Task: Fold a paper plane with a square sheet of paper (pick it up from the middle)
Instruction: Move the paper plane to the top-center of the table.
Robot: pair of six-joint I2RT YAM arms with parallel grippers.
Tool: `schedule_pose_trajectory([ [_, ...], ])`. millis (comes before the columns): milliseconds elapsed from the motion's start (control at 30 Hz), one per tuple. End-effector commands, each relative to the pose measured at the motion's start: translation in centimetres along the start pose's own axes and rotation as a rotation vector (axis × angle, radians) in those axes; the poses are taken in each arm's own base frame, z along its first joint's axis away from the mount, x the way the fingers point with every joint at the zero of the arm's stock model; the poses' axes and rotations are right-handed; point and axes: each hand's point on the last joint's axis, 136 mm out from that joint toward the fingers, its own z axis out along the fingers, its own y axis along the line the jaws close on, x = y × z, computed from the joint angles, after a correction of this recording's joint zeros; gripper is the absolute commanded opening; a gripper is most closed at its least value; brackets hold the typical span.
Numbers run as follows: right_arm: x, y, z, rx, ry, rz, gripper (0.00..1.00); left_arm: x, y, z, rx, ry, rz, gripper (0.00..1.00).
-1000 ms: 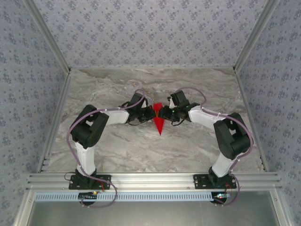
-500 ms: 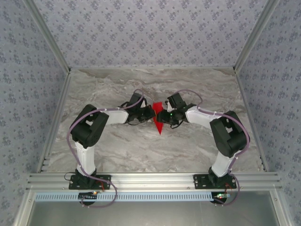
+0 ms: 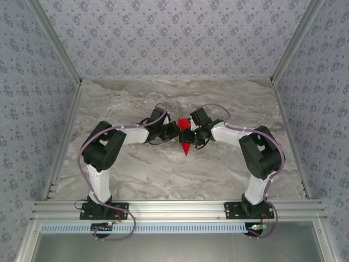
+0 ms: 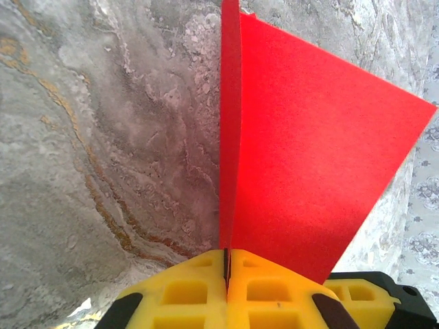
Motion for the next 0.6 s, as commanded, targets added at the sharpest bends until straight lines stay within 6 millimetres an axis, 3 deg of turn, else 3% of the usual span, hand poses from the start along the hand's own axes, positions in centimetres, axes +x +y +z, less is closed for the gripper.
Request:
schedule_pose_trajectory([
  [0, 0.0, -0.5, 0.1, 0.042, 0.009, -0.014, 0.45, 0.4, 0.6, 0.5, 0.001, 0.021, -0.007, 0.02],
  [200, -0.2, -0.8, 0.2, 0.066, 0.004, -0.009, 0.29, 0.5, 0.8, 0.4, -0.005, 0.023, -0.007, 0.02],
  [567, -0.2, -0.8, 1.2, 0.090, 0.027, -0.013, 0.23, 0.3, 0.4, 0.2, 0.003, 0.018, -0.007, 0.08],
])
